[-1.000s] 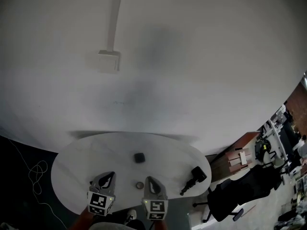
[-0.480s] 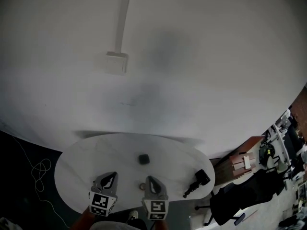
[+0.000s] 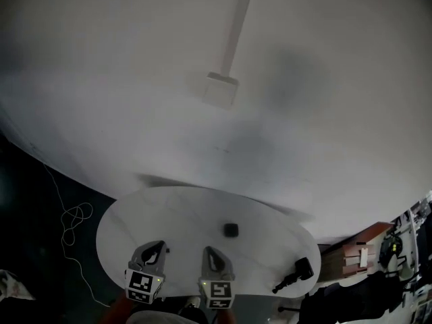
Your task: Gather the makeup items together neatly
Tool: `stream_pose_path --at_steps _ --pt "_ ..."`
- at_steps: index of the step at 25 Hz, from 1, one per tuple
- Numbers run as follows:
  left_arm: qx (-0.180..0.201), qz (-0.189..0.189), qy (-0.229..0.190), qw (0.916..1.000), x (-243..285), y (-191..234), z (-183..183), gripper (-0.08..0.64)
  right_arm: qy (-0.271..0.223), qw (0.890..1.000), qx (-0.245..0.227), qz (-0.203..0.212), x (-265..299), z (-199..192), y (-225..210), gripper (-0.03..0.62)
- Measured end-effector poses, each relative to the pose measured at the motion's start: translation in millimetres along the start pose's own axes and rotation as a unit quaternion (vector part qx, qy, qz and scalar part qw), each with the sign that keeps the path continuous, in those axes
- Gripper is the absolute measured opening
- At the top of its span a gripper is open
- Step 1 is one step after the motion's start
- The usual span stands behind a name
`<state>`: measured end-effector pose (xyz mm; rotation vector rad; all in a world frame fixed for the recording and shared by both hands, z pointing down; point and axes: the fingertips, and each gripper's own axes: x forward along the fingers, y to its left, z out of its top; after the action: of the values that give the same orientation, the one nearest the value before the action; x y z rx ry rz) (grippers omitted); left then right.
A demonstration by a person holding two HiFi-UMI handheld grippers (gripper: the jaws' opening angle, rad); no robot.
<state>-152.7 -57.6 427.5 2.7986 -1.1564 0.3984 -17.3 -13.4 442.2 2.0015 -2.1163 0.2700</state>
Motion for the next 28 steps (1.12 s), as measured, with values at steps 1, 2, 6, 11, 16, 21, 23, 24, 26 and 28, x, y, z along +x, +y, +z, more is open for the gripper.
stream_pose_path --at_steps 1,2,6,11,16,21,23,24,26,28 --pt "-0.005 0.011 0.002 0.9999 -5 8 -3 0.011 0.001 1.0 -0.002 0.011 5 0 9 0.014" --pt "-0.011 0.022 0.005 0.9997 -11 16 -7 0.011 0.003 1.0 -0.004 0.022 10 0 17 0.014" --pt "-0.027 0.061 0.021 0.9975 -33 42 -25 0.011 0.014 0.998 -0.012 0.065 26 -5 52 0.014" --pt "-0.039 0.089 0.039 0.9945 -50 66 -46 0.011 0.038 0.994 -0.019 0.104 43 -23 89 0.014" --pt "-0.051 0.092 0.066 0.9923 -54 79 -75 0.011 0.072 0.991 -0.015 0.115 57 -52 111 0.014" --pt "-0.062 0.087 0.091 0.9901 -51 87 -107 0.011 0.098 0.989 -0.016 0.111 71 -87 125 0.015" --pt "-0.068 0.087 0.102 0.9886 -53 91 -121 0.011 0.111 0.988 -0.009 0.11 77 -100 131 0.089" --pt "-0.071 0.087 0.107 0.9878 -54 93 -127 0.011 0.117 0.987 -0.005 0.109 80 -107 134 0.108" --pt "-0.076 0.086 0.118 0.9864 -55 95 -139 0.011 0.129 0.986 0.001 0.105 87 -119 138 0.193" --pt "-0.081 0.084 0.128 0.9848 -55 97 -151 0.011 0.138 0.985 0.004 0.099 93 -132 142 0.263"
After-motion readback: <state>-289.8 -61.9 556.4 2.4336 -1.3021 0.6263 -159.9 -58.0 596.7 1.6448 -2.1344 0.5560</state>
